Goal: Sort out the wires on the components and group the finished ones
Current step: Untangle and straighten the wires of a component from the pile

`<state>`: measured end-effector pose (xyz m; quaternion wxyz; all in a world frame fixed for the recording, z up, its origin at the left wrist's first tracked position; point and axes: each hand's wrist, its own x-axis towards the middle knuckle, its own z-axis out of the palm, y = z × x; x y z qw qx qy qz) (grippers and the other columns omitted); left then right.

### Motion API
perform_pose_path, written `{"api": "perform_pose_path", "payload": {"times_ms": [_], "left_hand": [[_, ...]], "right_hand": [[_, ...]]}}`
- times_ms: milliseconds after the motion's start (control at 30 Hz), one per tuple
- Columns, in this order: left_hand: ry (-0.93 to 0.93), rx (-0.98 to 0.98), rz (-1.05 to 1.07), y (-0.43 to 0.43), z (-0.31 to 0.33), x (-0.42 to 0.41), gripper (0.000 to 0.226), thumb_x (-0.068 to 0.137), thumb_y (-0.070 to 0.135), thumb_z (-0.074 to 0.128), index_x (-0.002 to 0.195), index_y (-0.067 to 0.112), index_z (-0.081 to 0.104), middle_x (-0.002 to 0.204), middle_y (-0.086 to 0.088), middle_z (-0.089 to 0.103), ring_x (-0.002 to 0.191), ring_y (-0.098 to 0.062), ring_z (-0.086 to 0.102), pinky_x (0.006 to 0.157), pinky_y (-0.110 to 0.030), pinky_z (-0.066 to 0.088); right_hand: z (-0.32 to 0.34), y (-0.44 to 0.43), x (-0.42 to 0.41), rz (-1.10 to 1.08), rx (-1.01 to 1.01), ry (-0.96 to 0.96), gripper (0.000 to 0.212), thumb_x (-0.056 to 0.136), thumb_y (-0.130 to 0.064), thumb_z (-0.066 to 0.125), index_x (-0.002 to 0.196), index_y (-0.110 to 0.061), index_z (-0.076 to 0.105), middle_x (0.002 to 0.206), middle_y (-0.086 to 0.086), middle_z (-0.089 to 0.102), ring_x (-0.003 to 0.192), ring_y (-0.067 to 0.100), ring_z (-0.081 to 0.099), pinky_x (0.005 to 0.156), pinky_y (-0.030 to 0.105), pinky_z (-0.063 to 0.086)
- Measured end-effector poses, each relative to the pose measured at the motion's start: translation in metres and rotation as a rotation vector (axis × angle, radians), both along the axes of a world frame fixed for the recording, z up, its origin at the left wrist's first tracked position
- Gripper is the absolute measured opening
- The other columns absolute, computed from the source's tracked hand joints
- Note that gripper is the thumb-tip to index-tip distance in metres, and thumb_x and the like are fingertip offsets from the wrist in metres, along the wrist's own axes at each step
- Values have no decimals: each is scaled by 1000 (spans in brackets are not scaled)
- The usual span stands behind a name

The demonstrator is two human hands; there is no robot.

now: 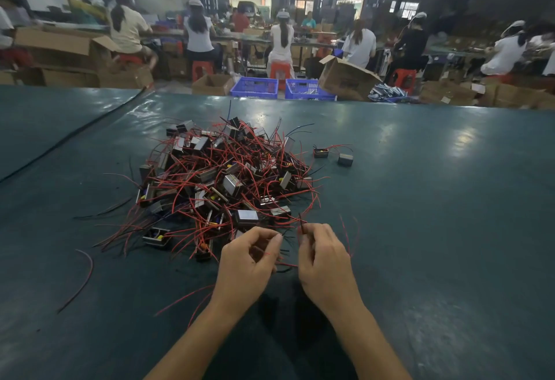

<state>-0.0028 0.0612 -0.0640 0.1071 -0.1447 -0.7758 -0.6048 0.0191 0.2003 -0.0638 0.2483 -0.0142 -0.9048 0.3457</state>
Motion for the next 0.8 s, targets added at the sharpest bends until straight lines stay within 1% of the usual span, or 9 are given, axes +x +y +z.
{"api": "perform_pose_path", "payload": {"times_ms": [67, 133, 400, 500, 567, 600, 667, 733, 800], "left_hand": [[-29, 82, -23, 0, 0, 3, 7, 92, 16, 64, 88, 19, 68, 72, 0, 71, 63, -15, 68, 63, -30, 57], [-26, 123, -36, 0, 0, 4, 6, 93, 15, 63, 90, 17, 68, 77, 2, 71, 69, -13, 69, 66, -27, 57], [7, 114, -68, 4, -3, 9, 9, 96, 17, 57, 94, 23, 64, 91, 12, 70, 83, -8, 69, 74, -26, 58], [26, 124, -65, 4, -2, 10, 10, 97, 18, 54, 96, 24, 62, 93, 13, 70, 85, -7, 69, 73, -23, 57], [32, 137, -89, 5, -1, 11, 11, 98, 17, 53, 98, 24, 62, 98, 16, 70, 88, -7, 69, 73, -20, 56], [31, 148, -110, 5, 0, 12, 12, 97, 16, 52, 99, 23, 62, 100, 17, 70, 91, -6, 69, 74, -17, 54], [36, 138, -150, 5, 1, 12, 11, 96, 18, 53, 99, 23, 62, 100, 17, 70, 91, -5, 69, 75, -15, 53], [17, 102, -179, 4, 0, 10, 9, 94, 17, 57, 98, 19, 65, 103, 14, 71, 92, -9, 69, 77, -21, 56], [6, 68, -163, 3, -2, 7, 9, 92, 11, 63, 96, 15, 69, 106, 11, 72, 92, -8, 69, 79, -23, 56]], "right_hand": [[0, -9, 2, 46, -92, -4, 6, 96, -16, 54, 96, -19, 59, 85, -11, 60, 74, 6, 57, 68, 23, 46], [-2, -14, 3, 112, -170, -50, 5, 97, -18, 56, 92, -21, 57, 81, -12, 62, 72, 6, 61, 66, 26, 50], [-6, -13, 1, 145, -353, -87, 6, 98, -17, 56, 98, -22, 59, 78, -8, 69, 70, 8, 68, 66, 36, 58], [-7, -15, 2, 151, -373, -51, 18, 97, -12, 56, 96, -30, 53, 75, -11, 69, 69, 6, 68, 62, 26, 57], [-7, -15, 2, 126, -375, -13, 17, 97, -12, 56, 95, -29, 51, 70, -14, 68, 65, 4, 66, 56, 20, 52], [-8, -14, 1, 120, -380, -7, 15, 97, -13, 55, 96, -27, 51, 70, -14, 68, 63, 5, 66, 55, 20, 52], [-10, -13, 1, 143, -388, -37, 9, 98, -17, 54, 99, -26, 51, 70, -8, 70, 62, 9, 66, 57, 31, 55], [-10, -13, 2, 206, -403, -87, 7, 99, -21, 53, 101, -27, 51, 70, 0, 71, 62, 12, 67, 59, 39, 56], [-10, -14, 3, 246, -394, -104, 9, 99, -23, 52, 100, -31, 50, 73, 1, 72, 63, 13, 68, 60, 40, 57]]}}
